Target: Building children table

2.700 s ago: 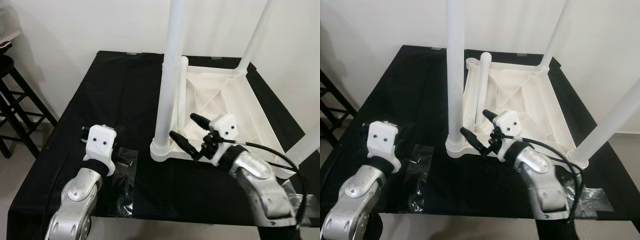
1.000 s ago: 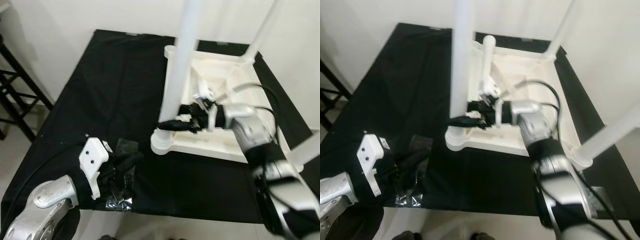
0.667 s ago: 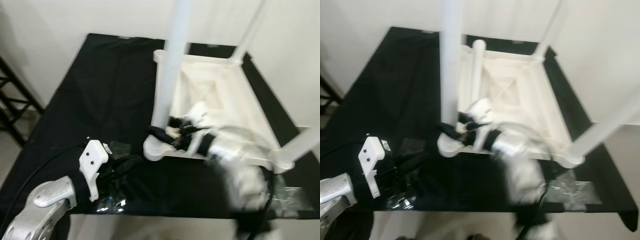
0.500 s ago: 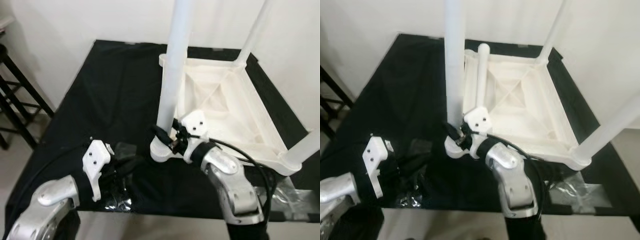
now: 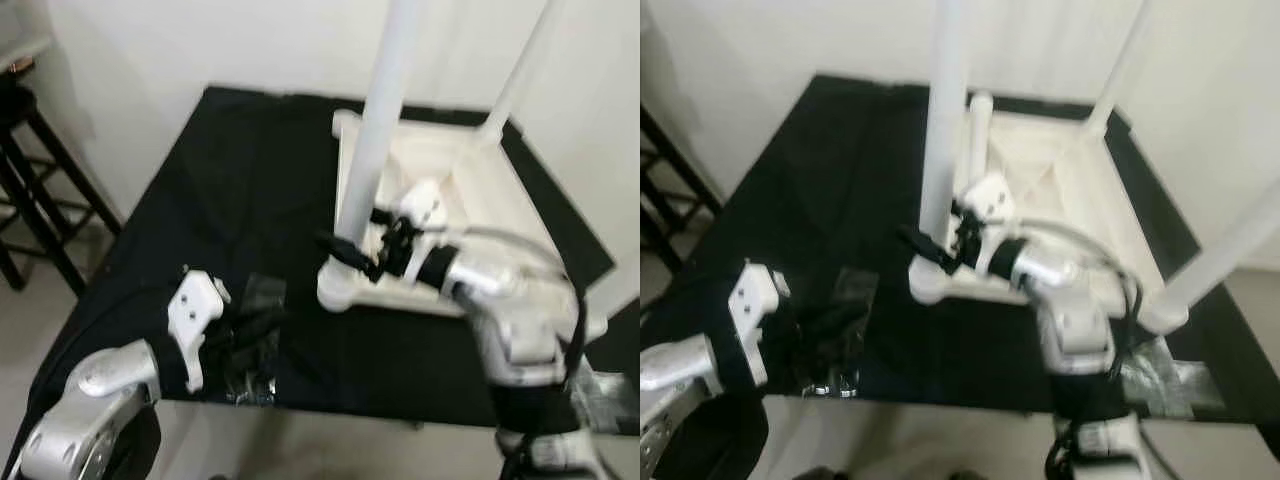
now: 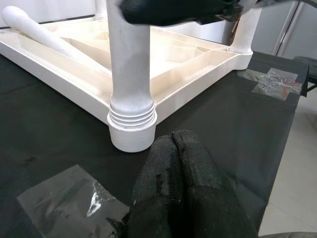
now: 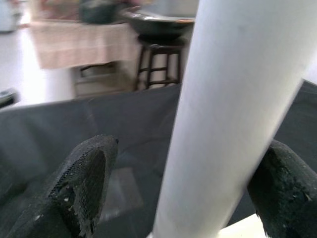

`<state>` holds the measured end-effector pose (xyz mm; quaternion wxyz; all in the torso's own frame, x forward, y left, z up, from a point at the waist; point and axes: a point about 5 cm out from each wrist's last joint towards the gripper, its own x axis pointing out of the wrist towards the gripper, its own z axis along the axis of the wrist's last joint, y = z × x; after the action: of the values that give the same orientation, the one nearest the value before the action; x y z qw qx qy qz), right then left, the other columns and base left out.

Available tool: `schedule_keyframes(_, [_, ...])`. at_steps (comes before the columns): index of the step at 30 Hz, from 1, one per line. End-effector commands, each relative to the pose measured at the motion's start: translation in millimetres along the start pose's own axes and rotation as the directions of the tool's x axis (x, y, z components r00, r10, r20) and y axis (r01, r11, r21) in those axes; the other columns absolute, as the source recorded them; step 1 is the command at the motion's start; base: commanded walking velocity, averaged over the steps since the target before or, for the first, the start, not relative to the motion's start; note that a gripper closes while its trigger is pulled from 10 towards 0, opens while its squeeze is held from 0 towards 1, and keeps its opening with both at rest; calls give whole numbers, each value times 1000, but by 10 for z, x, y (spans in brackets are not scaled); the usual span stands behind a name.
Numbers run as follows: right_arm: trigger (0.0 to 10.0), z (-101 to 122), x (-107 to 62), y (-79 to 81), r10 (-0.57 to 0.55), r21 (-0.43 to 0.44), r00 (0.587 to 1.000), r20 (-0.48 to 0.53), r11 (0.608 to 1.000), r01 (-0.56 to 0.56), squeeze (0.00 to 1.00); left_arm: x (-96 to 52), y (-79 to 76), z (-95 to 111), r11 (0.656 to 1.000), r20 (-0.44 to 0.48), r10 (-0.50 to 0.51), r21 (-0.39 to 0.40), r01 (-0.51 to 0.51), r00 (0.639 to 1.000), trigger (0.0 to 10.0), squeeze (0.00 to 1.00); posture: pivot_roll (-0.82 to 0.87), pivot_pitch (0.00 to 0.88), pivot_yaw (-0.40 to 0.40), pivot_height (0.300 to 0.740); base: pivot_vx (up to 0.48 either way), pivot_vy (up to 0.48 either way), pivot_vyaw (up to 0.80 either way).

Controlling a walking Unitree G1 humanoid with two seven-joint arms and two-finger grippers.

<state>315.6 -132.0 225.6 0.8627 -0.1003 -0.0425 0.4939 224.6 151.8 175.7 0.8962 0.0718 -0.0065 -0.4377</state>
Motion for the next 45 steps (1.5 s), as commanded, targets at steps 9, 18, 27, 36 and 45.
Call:
schedule_keyframes(9, [10000, -54, 157, -339, 228, 38, 973, -25, 973, -227, 0, 26, -26, -1, 1000, 8, -15, -17, 15, 1000, 10000, 0, 50, 122, -102, 740, 0, 0, 0])
schedule_keyframes(18, [0, -88, 220, -464, 297, 81, 954, -35, 953, -293, 0, 21, -49, 23, 1000, 21, -14, -22, 15, 1000, 10000, 0, 59, 137, -112, 740, 0, 0, 0])
schedule_keyframes(27, [0, -136, 215, -416, 332, 74, 943, -2, 941, -331, 0, 11, -55, 31, 999, 28, -20, -31, 20, 999, 10000, 0, 45, 136, -112, 740, 0, 0, 0])
schedule_keyframes(36, [0, -413, 169, 37, -349, 107, 932, -103, 927, 359, 0, -5, -21, 28, 999, 34, -17, -31, 18, 999, 10000, 0, -12, 140, -114, 740, 0, 0, 0])
schedule_keyframes(45, [0, -605, 96, 261, -508, 25, 846, -162, 855, 518, 0, 37, 4, 15, 999, 27, -21, -24, 22, 999, 10000, 0, 1, 122, -117, 740, 0, 0, 0])
